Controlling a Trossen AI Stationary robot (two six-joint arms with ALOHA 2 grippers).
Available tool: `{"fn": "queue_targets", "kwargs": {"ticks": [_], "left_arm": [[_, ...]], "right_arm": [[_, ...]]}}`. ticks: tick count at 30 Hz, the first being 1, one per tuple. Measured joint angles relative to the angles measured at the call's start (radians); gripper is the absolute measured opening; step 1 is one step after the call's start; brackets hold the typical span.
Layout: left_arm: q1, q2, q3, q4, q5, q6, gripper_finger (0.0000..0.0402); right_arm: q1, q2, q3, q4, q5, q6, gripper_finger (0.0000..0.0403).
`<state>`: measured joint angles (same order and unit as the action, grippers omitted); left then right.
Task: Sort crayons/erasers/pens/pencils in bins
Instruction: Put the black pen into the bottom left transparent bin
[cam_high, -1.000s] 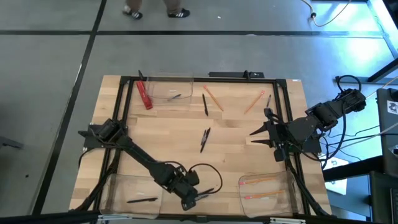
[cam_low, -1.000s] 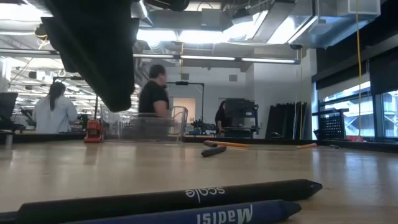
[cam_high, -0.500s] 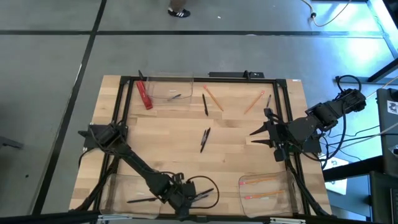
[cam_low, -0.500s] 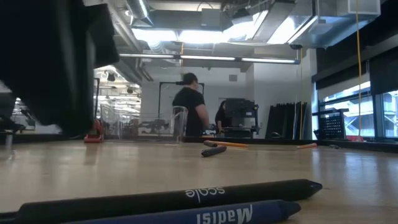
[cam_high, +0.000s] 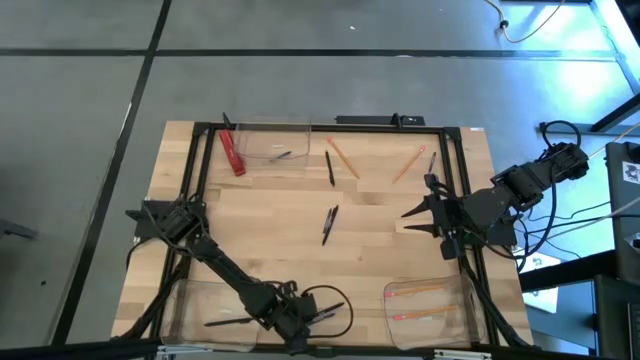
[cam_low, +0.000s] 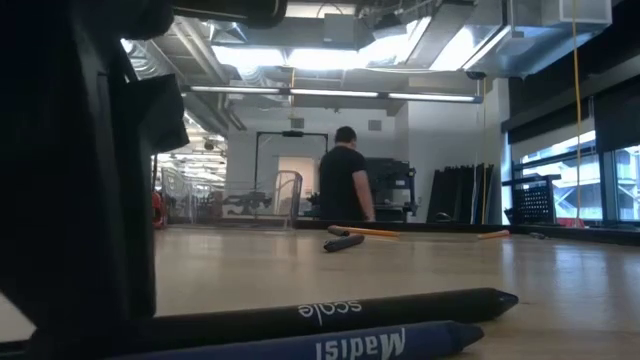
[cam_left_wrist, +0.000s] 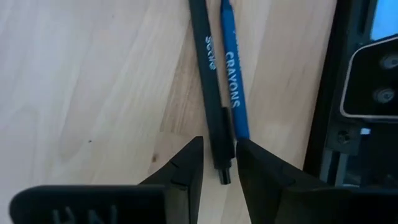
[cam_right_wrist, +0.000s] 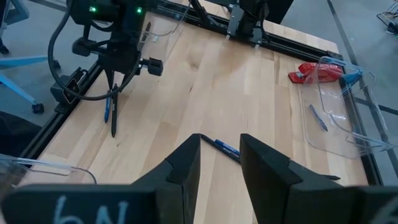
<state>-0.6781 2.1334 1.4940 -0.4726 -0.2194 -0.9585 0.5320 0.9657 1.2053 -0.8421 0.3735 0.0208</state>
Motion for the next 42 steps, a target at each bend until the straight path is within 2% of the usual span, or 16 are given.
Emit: {"fn": "queue_targets", "kwargs": {"ticks": [21,33,42], "left_arm": [[0.001,0.028,0.002,0.028,-0.008,-0.006,0.0089],[0.016,0.036,0.006,-0.058,0.002,-0.008,0.0082],[0.059,0.035,0.004,-0.078,0.079,0.013,0.0080]], "right_arm": [[0.000,0.000,0.000,0.000,0.000,0.000,0.0115],[0.000,0.000,0.000,-0.001,0.000,0.000,0.0115],[0.000,0.000,0.000,0.000,0.000,0.000,0.0115]]}}
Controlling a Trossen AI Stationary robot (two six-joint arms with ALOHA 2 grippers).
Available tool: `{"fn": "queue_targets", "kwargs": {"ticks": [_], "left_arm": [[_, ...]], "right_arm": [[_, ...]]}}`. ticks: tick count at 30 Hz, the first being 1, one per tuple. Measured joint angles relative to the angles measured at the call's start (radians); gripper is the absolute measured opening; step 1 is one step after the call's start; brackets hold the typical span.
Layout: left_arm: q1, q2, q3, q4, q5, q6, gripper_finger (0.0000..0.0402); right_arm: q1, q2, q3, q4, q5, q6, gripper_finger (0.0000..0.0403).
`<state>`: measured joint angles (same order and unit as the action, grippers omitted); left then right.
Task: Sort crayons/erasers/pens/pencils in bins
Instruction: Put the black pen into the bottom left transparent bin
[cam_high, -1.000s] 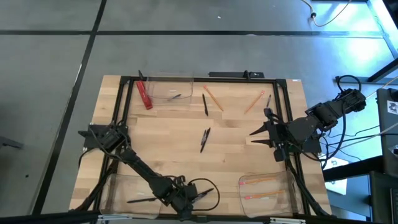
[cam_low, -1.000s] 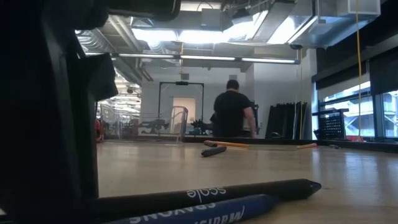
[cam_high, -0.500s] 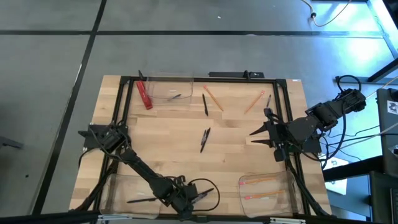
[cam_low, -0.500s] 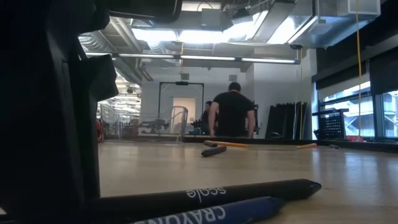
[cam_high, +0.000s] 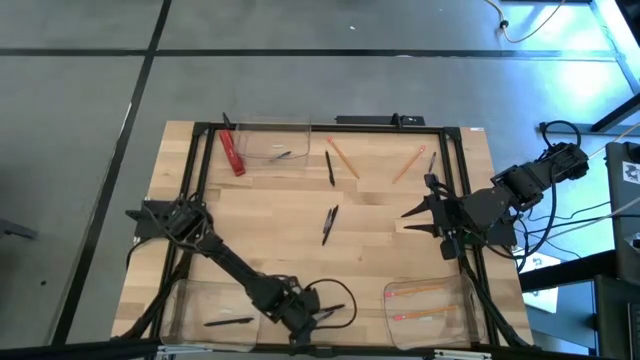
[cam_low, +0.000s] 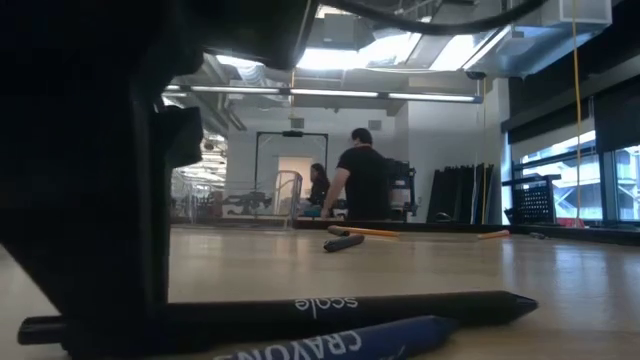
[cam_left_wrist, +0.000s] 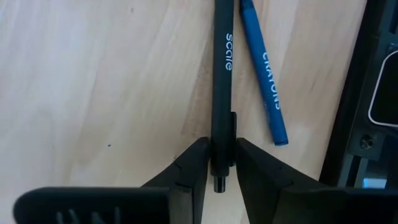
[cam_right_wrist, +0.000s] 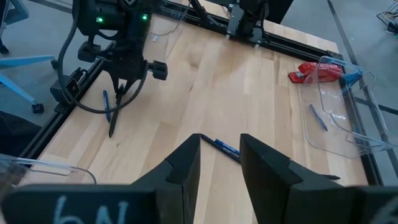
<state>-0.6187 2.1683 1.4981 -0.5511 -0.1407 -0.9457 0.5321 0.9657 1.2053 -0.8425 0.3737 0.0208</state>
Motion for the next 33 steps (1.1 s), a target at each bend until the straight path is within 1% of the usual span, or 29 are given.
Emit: {"fn": "queue_targets", "kwargs": {"ticks": [7,11,14,22,33], "left_arm": [[0.027,-0.007,-0.002,-0.010,0.065,0.062,0.0080],[0.025,-0.007,-0.003,-0.010,0.064,0.066,0.0079],[0.022,-0.007,-0.003,-0.010,0.055,0.065,0.0067],[0.021,-0.009,-0.003,-0.010,0.056,0.063,0.0010],[0.025,-0.013,-0.003,-0.011,0.064,0.057,0.0006]], "right_arm": [[0.000,0.000,0.000,0.000,0.000,0.000,0.0115],[0.000,0.000,0.000,0.000,0.000,0.000,0.0115],[0.000,0.000,0.000,0.000,0.000,0.003,0.0115],[0.000,0.000,0.000,0.001,0.000,0.004,0.0115],[0.000,0.000,0.000,0.004,0.000,0.004,0.0115]]}}
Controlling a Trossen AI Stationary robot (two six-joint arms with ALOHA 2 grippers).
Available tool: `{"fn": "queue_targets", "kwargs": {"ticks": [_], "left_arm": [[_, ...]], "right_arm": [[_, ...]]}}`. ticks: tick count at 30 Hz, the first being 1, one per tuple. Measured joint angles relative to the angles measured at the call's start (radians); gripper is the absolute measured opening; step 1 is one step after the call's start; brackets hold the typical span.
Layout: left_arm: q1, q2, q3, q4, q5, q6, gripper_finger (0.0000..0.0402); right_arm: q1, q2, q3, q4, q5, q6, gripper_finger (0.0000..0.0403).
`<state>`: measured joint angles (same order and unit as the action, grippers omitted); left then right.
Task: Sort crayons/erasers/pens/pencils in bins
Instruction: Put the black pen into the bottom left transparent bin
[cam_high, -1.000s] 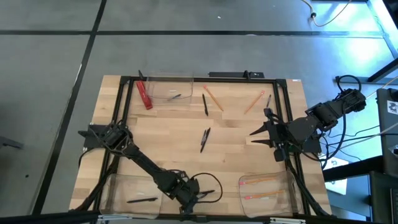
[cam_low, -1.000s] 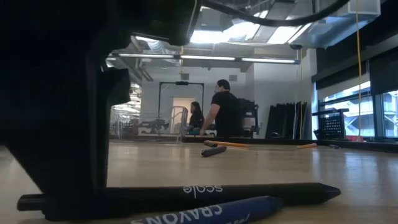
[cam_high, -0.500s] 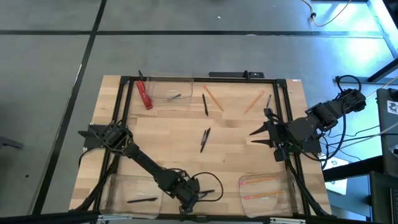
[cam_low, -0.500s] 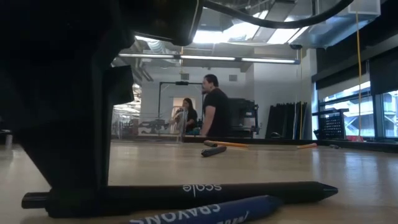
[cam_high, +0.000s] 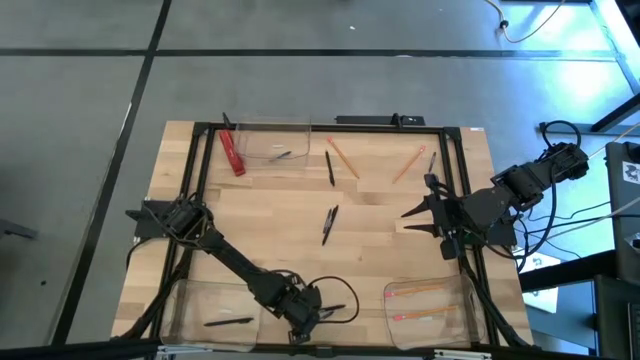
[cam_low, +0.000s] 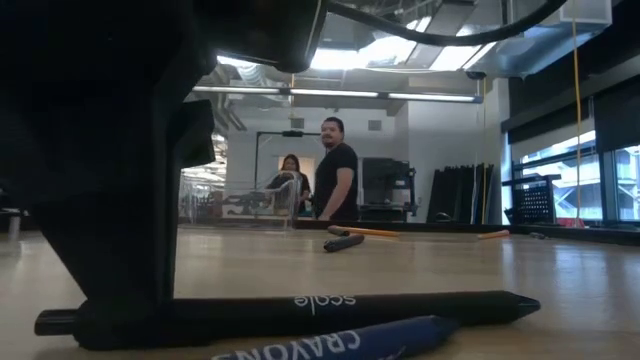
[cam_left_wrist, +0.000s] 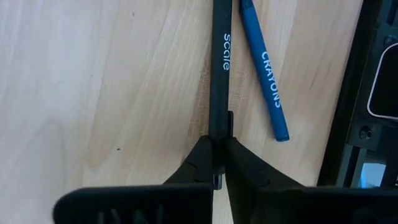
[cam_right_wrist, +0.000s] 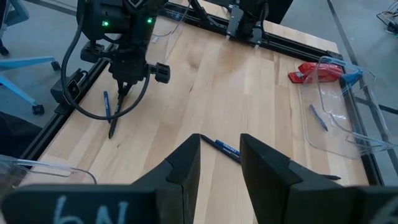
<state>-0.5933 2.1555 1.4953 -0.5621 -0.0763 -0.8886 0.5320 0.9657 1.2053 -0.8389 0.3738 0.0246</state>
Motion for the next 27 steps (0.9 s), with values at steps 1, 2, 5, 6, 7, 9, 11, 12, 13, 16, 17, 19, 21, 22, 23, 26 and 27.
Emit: {"fn": "queue_targets", "kwargs": {"ticks": [1,2,5,6,7,9,11,12,13,16,17,19,21,22,23,26,27], "left_arm": [[0.004,-0.006,0.000,0.000,0.009,0.001,0.0005],[0.009,-0.013,-0.001,0.000,0.019,0.001,0.0005],[0.022,-0.037,-0.006,-0.018,0.014,0.014,0.0005],[0.026,-0.044,-0.007,-0.032,0.005,0.024,0.0005],[0.029,-0.049,-0.008,-0.038,0.001,0.029,0.0005],[0.032,-0.058,-0.007,-0.057,-0.007,0.029,0.0004],[0.033,-0.059,-0.006,-0.077,-0.003,0.027,0.0003],[0.032,-0.059,-0.006,-0.086,-0.002,0.027,0.0001],[0.032,-0.059,-0.006,-0.091,-0.001,0.027,0.0000],[0.036,-0.060,-0.005,-0.105,0.000,0.027,0.0001],[0.038,-0.061,-0.004,-0.111,-0.003,0.027,0.0001],[0.042,-0.062,-0.004,-0.118,-0.007,0.027,0.0001],[0.050,-0.069,-0.004,-0.124,-0.001,0.027,0.0001],[0.054,-0.074,-0.004,-0.133,-0.004,0.027,0.0001],[0.059,-0.078,-0.005,-0.135,-0.005,0.027,0.0001],[0.069,-0.112,-0.006,-0.153,-0.019,0.027,0.0001],[0.071,-0.124,-0.005,-0.155,-0.020,0.027,0.0001]], "right_arm": [[0.000,0.000,0.000,0.004,0.000,0.000,0.0115],[0.000,0.000,0.000,0.006,0.000,0.000,0.0115],[0.000,0.000,0.000,0.006,0.000,0.000,0.0115],[0.000,0.000,0.000,0.006,0.000,0.000,0.0115],[0.000,0.000,0.000,0.006,0.000,0.000,0.0115],[0.000,0.000,0.000,0.006,0.000,-0.001,0.0115],[0.000,0.000,0.000,0.006,0.000,-0.001,0.0115],[0.000,0.000,0.000,0.006,0.000,-0.001,0.0115],[0.000,0.000,0.000,0.006,0.000,-0.001,0.0115],[0.000,0.000,0.000,0.006,0.000,0.000,0.0115],[0.000,0.000,0.000,0.007,0.000,0.000,0.0115],[0.000,0.000,0.000,0.007,0.000,0.000,0.0115],[0.000,0.000,0.000,0.008,0.001,0.000,0.0115],[0.000,0.000,0.000,0.008,0.001,0.000,0.0115],[0.000,0.000,0.000,0.009,0.001,0.000,0.0115],[0.000,0.000,0.000,0.012,0.001,0.000,0.0115],[0.000,0.000,0.000,0.013,0.001,0.000,0.0115]]}}
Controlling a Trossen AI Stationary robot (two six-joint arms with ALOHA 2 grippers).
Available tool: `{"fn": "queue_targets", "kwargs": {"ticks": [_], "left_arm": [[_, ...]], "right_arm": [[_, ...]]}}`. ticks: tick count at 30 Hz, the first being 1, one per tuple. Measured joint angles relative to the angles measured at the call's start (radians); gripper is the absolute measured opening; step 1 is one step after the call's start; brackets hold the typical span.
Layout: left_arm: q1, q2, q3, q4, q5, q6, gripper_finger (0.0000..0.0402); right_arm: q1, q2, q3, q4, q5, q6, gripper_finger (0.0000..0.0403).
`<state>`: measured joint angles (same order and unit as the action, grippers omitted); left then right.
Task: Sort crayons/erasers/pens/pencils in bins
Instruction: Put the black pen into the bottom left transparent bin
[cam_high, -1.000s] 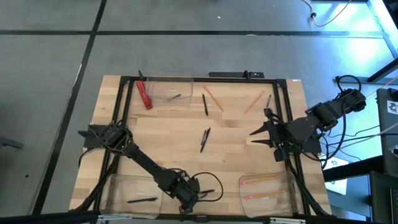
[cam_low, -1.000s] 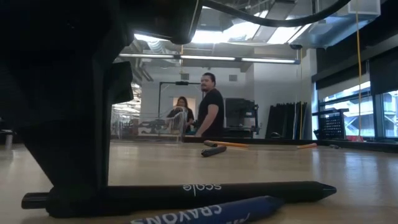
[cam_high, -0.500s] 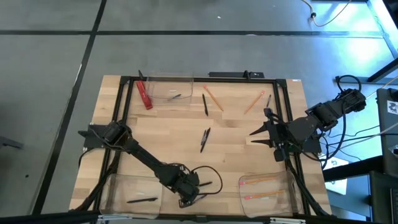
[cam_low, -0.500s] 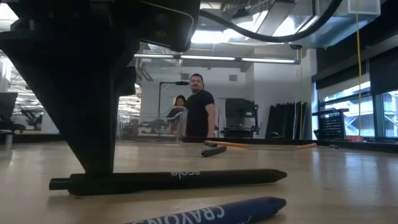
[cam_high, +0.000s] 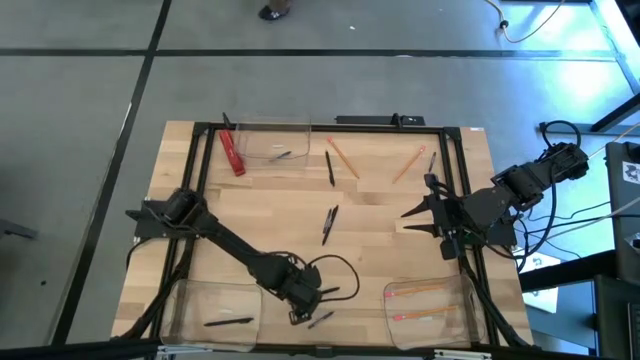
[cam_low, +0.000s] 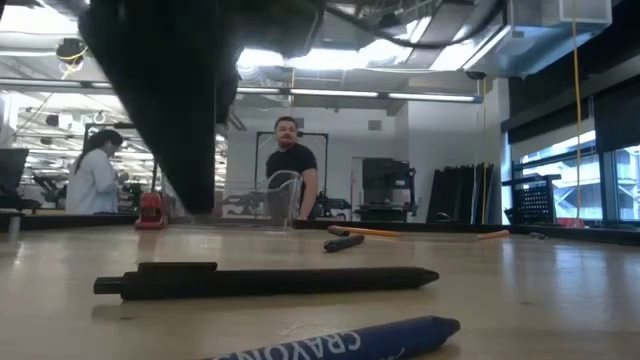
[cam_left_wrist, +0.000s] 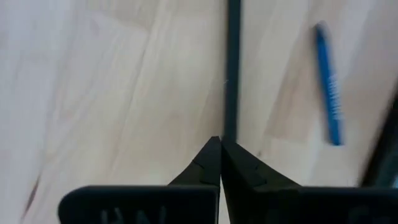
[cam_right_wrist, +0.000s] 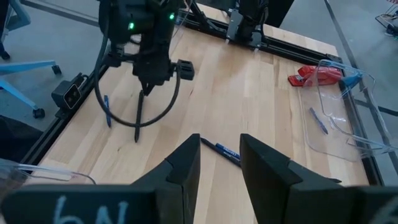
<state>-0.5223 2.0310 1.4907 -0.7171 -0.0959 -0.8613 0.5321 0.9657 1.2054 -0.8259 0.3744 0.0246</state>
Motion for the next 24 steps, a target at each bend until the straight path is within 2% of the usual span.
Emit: {"fn": "queue_targets", "kwargs": {"ticks": [4,9,12,24], "left_arm": [[0.007,-0.013,0.001,-0.007,0.014,0.000,0.0000],[0.032,-0.014,0.001,-0.004,0.125,-0.003,0.0004],[0.047,-0.014,0.001,-0.003,0.138,-0.003,0.0012],[0.073,-0.012,0.002,0.000,0.175,0.000,0.0084]], "right_arm": [[0.000,0.000,0.000,-0.001,0.000,-0.003,0.0115],[0.000,0.000,0.000,-0.001,0.000,-0.003,0.0115],[0.000,0.000,0.000,-0.001,0.000,-0.003,0.0115],[0.000,0.000,0.000,-0.002,0.000,-0.003,0.0115]]}}
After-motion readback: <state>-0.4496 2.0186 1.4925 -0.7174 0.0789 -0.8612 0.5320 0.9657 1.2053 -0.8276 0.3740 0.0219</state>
